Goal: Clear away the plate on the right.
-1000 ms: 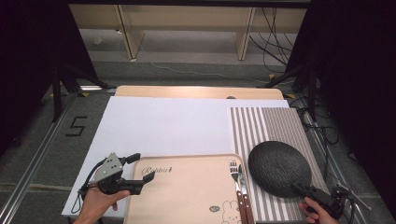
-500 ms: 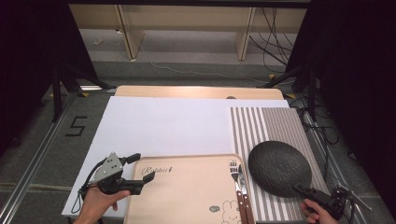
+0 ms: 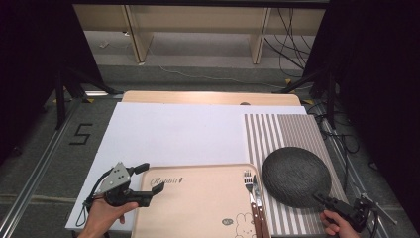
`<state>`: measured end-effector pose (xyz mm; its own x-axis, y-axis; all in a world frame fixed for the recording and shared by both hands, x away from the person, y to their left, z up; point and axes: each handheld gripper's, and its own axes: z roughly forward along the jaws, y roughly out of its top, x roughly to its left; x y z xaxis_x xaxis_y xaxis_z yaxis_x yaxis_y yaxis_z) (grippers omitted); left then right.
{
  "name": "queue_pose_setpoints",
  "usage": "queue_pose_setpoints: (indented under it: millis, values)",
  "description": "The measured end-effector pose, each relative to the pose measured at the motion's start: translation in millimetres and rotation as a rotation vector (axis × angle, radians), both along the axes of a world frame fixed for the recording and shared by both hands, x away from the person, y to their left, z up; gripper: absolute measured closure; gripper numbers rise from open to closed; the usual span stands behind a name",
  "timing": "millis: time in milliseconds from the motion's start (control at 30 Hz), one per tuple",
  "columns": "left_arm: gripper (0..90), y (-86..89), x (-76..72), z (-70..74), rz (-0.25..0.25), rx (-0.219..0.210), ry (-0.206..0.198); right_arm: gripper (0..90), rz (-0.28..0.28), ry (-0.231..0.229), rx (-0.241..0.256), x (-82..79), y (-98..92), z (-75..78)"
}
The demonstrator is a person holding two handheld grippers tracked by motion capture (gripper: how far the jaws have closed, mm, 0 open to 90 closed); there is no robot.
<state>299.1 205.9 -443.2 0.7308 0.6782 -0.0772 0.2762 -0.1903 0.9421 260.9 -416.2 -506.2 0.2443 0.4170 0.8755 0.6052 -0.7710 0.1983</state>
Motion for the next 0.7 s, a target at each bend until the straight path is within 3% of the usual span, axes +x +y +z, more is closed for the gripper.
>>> queue_pose_setpoints:
  millis: [367, 467, 567, 633, 700]
  values:
    - [16.9, 0.4, 0.2, 0.4, 0.0, 0.003, -0.002, 86.6, -0.045, -0.008, 0.003, 0.0, -0.5, 4.0]
    - [16.9, 0.4, 0.1, 0.4, 0.0, 0.0, -0.002, 86.7, -0.055, 0.021, 0.022, 0.0, -1.2, 7.0]
    - [16.9, 0.7, 0.1, 0.5, 0.001, 0.0, 0.0, 86.6, -0.061, -0.002, 0.014, -1.1, -2.5, 4.9]
    - [16.9, 0.7, 0.3, 0.3, -0.004, -0.005, -0.004, 86.5, -0.069, 0.006, 0.043, -1.7, -3.8, 5.7]
    - [16.9, 0.7, 0.6, 0.5, -0.006, -0.005, -0.005, 86.5, -0.074, -0.014, 0.03, -3.0, -4.9, 3.2]
